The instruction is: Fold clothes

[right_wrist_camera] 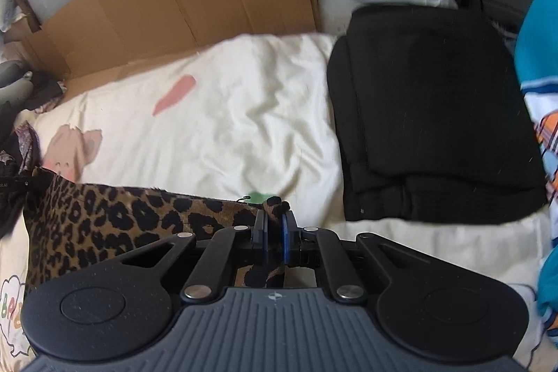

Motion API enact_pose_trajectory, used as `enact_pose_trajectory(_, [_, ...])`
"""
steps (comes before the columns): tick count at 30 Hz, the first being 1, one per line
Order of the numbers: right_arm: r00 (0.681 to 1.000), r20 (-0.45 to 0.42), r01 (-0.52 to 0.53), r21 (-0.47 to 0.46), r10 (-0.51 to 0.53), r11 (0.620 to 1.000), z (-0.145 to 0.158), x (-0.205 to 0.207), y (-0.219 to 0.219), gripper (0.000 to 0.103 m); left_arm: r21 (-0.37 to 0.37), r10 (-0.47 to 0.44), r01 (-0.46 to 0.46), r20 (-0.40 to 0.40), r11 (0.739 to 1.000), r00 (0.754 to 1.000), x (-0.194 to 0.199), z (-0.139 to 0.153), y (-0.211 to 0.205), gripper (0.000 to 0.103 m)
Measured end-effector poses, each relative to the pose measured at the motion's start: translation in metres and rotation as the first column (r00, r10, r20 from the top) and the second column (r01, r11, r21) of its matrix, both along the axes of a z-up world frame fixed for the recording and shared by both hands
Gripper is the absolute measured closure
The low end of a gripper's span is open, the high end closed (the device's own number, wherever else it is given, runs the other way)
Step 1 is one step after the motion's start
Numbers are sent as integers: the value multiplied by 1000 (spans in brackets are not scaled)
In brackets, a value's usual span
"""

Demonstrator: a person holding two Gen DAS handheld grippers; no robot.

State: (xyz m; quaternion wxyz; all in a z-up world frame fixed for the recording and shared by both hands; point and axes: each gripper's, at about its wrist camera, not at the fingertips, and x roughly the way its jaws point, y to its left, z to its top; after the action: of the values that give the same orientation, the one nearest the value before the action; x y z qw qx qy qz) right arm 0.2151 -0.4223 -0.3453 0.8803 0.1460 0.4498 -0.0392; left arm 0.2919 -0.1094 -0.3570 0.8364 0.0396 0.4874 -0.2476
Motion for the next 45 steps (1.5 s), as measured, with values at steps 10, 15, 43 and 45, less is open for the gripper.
enact_pose_trajectory(10, [996,-72,-48,-28,46,998,-32,22,10,97,54,-12,12,-3,998,1000,2,-35,-13,94])
enact_pose_trajectory(15, [996,-77,-56,-99,48,993,-24,20,18,91,2,10,-10,-2,1000,1000,1,-32,-4,93])
enact_pose_trajectory(43, [952,118,-276,-73,283,958,16,12,102,91,-120,-250,258,78,959,965,-84,-1,-93,97])
enact_pose_trajectory(45, [951,104,-285,-80,292,955,10,19,107,91,-108,-252,259,75,960,965,-83,-8,-97,98])
